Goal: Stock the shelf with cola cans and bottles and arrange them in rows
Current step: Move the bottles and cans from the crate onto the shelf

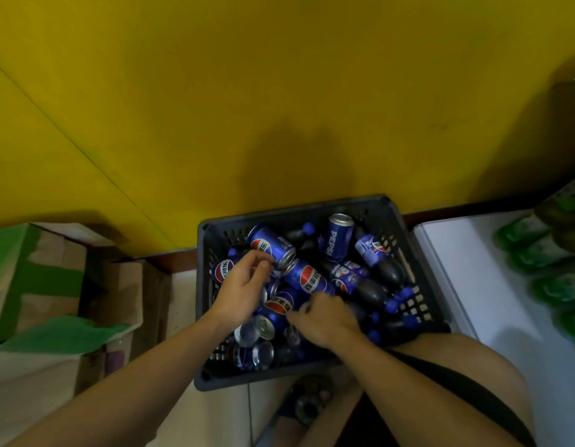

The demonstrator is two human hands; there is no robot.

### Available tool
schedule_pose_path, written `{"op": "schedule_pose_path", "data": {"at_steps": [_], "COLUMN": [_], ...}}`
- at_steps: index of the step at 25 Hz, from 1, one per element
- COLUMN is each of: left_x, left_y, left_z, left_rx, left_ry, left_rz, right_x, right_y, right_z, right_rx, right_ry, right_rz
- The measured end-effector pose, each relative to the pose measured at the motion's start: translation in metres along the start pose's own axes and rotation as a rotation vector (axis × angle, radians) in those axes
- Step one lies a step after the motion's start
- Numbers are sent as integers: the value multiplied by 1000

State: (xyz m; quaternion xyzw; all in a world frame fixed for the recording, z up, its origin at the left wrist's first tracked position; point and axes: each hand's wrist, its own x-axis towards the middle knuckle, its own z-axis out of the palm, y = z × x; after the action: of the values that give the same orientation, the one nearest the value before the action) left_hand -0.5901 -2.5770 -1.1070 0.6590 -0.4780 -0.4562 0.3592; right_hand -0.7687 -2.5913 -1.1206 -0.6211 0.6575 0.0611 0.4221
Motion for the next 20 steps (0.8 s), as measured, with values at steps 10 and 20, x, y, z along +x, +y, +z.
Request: {"op": "schedule_pose_path", "data": {"at_steps": [10,20], "left_x": [25,18], "left_y": [52,56], "left_z": [62,52], "left_rx": [-857,-919], "left_ry": [-16,86], "left_rz": [-595,-591], "right_x": [-5,86], "right_y": [4,119], "right_z": [-55,-53], "right_rx": [492,-8], "right_ry": [393,-74], "right_rz": [-494,272]}}
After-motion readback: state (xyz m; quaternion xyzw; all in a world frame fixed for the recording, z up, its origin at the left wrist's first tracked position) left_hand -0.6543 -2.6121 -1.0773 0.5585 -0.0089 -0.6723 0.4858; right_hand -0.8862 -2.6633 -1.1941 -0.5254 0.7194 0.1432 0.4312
